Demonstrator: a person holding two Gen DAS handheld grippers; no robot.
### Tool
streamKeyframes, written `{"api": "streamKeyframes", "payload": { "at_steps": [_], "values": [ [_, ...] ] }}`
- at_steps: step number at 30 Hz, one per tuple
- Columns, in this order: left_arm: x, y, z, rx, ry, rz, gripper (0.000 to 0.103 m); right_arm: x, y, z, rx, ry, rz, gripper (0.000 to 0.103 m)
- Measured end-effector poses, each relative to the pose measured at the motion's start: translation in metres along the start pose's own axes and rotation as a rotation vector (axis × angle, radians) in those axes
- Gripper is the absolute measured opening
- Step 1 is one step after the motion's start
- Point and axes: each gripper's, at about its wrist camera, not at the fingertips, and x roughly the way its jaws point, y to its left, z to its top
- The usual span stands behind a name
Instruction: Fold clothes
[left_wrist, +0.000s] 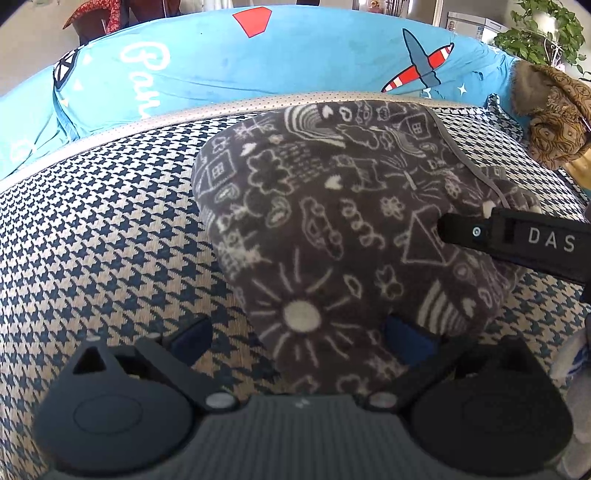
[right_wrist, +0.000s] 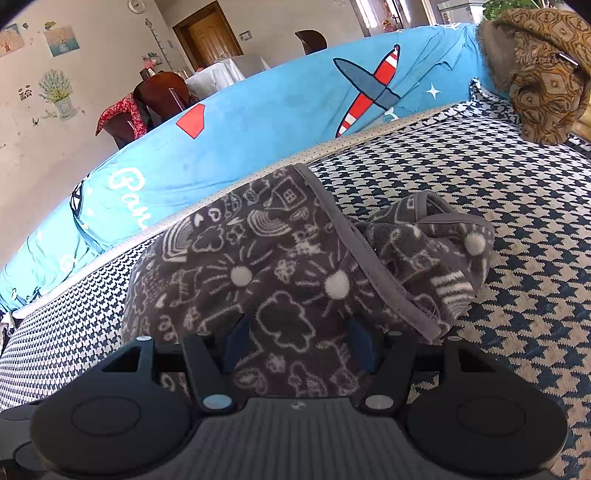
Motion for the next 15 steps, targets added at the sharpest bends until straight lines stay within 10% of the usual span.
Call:
{"api": "streamKeyframes", "payload": {
  "at_steps": [15],
  "values": [
    [0.0013, -0.004, -0.0003, 0.015, -0.008, 0.019, 0.103, -0.0004, -0.0019, 0.0015, 0.023, 0.004, 0.011, 0.063]
  ]
}}
